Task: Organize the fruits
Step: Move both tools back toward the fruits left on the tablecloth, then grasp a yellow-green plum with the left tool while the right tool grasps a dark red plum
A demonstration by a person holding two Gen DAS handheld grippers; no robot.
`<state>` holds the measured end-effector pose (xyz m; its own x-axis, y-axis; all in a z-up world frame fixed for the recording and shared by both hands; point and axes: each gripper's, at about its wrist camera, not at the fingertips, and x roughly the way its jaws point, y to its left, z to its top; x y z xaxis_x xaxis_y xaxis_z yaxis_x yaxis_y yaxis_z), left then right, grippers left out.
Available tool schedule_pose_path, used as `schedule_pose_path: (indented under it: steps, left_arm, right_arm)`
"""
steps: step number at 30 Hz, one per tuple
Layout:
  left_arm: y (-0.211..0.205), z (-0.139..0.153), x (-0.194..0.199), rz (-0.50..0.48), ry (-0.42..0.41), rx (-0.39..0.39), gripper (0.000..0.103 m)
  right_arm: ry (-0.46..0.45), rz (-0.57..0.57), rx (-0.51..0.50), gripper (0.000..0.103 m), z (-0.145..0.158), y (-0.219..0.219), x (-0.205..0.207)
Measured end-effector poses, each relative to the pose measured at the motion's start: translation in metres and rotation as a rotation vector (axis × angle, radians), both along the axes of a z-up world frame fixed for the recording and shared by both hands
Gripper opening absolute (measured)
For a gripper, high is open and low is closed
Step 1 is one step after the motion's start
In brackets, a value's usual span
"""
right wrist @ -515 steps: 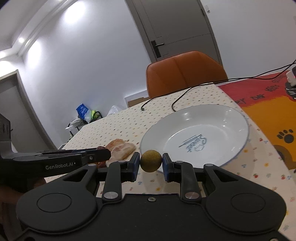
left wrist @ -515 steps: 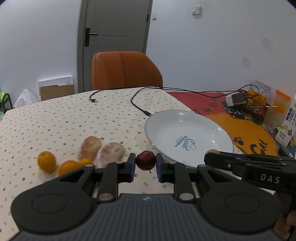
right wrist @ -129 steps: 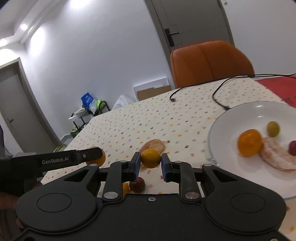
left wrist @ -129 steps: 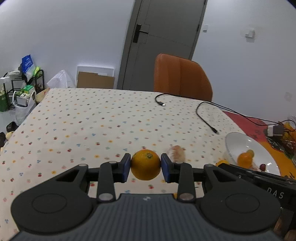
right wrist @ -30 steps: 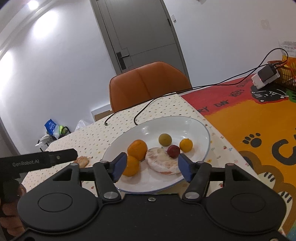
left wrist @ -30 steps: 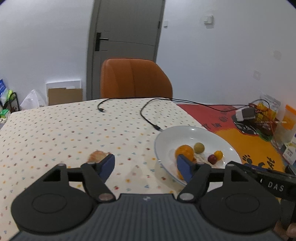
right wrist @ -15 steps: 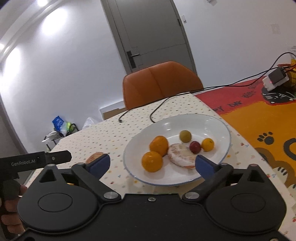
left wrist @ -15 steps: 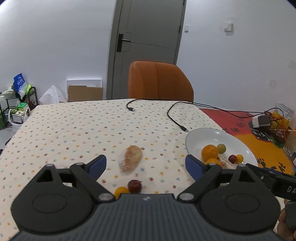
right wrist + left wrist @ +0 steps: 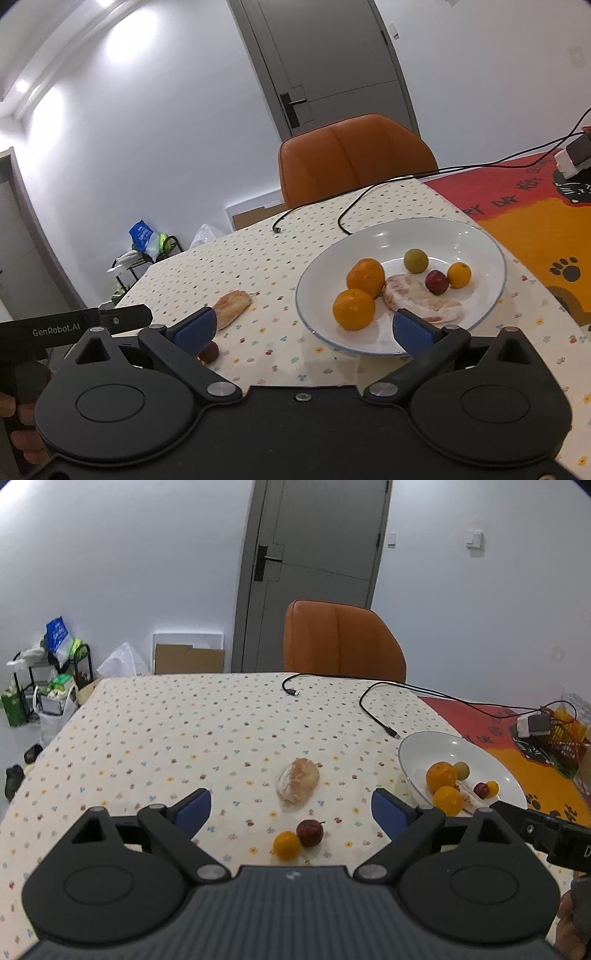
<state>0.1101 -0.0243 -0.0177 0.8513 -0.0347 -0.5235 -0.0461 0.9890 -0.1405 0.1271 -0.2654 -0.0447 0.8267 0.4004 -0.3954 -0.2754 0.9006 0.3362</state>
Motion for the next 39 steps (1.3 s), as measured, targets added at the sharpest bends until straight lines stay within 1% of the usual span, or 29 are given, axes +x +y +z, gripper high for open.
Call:
schedule_pose_path:
  steps: [6,13,19,24,27,29,30,31,32,34,37,39]
  left_arm:
    - [0.004,-0.011,-0.004,-0.002,0.019,-0.016,0.092]
    - [0.006,-0.030,-0.003,-0.011,0.055,-0.044,0.090]
    - [0.005,-0.040,0.000,-0.016,0.071,-0.042,0.085]
    - [0.004,-0.053,0.008,-0.018,0.102,-0.050,0.078]
    - [0.002,-0.060,0.012,-0.027,0.121,-0.056,0.068]
    - [0.003,-0.064,0.015,-0.031,0.130,-0.072,0.056]
    - [0.004,-0.064,0.014,-0.025,0.117,-0.067,0.051]
    - [0.004,-0.064,0.014,-0.030,0.115,-0.068,0.041]
    - [0.006,-0.065,0.015,-0.041,0.115,-0.082,0.033]
    - [0.009,-0.064,0.015,-0.051,0.115,-0.105,0.025]
    - [0.013,-0.060,0.013,-0.026,0.101,-0.091,0.025]
    - [0.020,-0.058,0.013,-0.017,0.097,-0.105,0.024]
  right_arm:
    - [0.009,0.021,0.000,0.103,-0.002,0.008,0.000]
    - [0.018,0.037,-0.051,0.103,-0.005,0.020,-0.001]
    - [0.015,0.051,-0.023,0.103,-0.008,0.018,0.000]
    - [0.000,0.058,-0.038,0.102,-0.010,0.021,-0.002]
    - [0.007,0.060,-0.040,0.102,-0.011,0.022,0.000]
    - [0.009,0.068,-0.021,0.102,-0.012,0.022,0.001]
    - [0.005,0.073,-0.020,0.101,-0.012,0.023,0.001]
    - [0.000,0.074,-0.026,0.101,-0.013,0.025,0.001]
    - [-0.003,0.076,-0.032,0.100,-0.013,0.027,0.001]
    - [0.002,0.085,-0.031,0.096,-0.014,0.030,0.002]
    - [0.008,0.096,-0.033,0.093,-0.016,0.034,0.003]
    - [0.011,0.106,-0.037,0.090,-0.016,0.038,0.004]
